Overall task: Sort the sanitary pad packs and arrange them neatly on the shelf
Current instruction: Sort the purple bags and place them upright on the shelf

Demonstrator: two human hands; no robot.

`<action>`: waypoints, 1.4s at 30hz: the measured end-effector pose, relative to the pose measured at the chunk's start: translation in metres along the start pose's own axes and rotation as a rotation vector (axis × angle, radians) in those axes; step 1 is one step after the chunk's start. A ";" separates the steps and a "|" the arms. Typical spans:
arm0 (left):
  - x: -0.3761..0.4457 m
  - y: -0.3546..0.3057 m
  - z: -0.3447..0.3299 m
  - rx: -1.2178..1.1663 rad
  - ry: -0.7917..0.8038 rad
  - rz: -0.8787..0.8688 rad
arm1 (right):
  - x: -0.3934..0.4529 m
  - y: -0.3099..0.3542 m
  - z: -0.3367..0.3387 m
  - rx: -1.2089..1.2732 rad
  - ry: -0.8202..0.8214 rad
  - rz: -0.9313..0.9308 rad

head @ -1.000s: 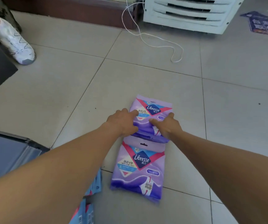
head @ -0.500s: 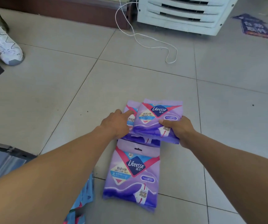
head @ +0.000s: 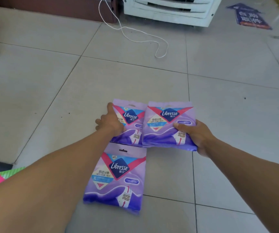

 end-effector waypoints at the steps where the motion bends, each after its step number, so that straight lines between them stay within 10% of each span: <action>1: -0.001 0.000 0.002 -0.051 -0.007 0.029 | 0.000 0.000 0.001 0.001 0.004 0.000; 18: -0.076 0.013 0.033 -0.276 0.226 -0.143 | -0.045 0.076 -0.054 -0.154 0.078 0.070; 42: -0.405 0.189 0.373 -0.693 -0.320 -0.230 | -0.423 0.176 -0.251 0.090 0.589 0.303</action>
Point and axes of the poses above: each hand's wrist, its own x-axis towards the middle knuckle, its own z-axis out of the back of the hand, y = z × x, the point moved 9 cm from there along x, towards the middle knuckle, and after that the axes turned 14 degrees about x, right-handed, at the moved point
